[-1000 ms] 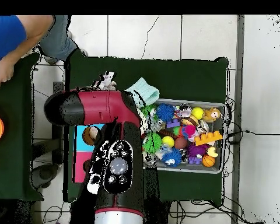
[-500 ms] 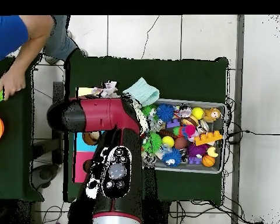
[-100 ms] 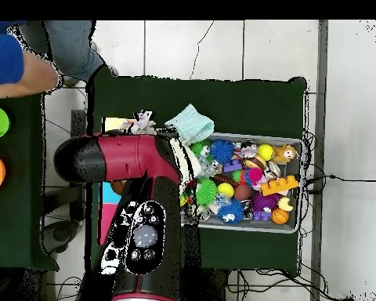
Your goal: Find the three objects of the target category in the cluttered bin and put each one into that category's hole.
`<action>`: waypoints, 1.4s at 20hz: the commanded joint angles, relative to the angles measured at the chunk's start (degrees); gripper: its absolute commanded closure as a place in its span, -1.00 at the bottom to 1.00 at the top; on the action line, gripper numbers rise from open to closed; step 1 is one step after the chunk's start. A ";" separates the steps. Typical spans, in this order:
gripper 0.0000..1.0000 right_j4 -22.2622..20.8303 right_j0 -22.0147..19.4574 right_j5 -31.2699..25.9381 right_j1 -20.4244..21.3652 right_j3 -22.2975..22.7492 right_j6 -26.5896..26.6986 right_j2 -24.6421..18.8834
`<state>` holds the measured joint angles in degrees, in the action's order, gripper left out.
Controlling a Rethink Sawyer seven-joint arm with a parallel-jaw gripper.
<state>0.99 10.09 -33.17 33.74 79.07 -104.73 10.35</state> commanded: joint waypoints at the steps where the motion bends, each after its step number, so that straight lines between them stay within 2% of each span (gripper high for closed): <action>1: 1.00 3.07 0.82 -6.72 -0.64 2.42 -14.33 -0.07; 9: 1.00 4.95 1.27 -6.49 -1.43 2.00 -13.67 0.40; 15: 1.00 5.34 0.52 -1.43 -3.30 3.73 -12.81 -0.22; 21: 1.00 5.44 0.27 0.74 -4.54 3.85 -12.60 -0.58; 28: 1.00 4.66 -0.07 5.83 -6.77 4.82 -12.50 -0.86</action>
<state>4.77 11.71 -31.64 31.12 79.06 -104.73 11.65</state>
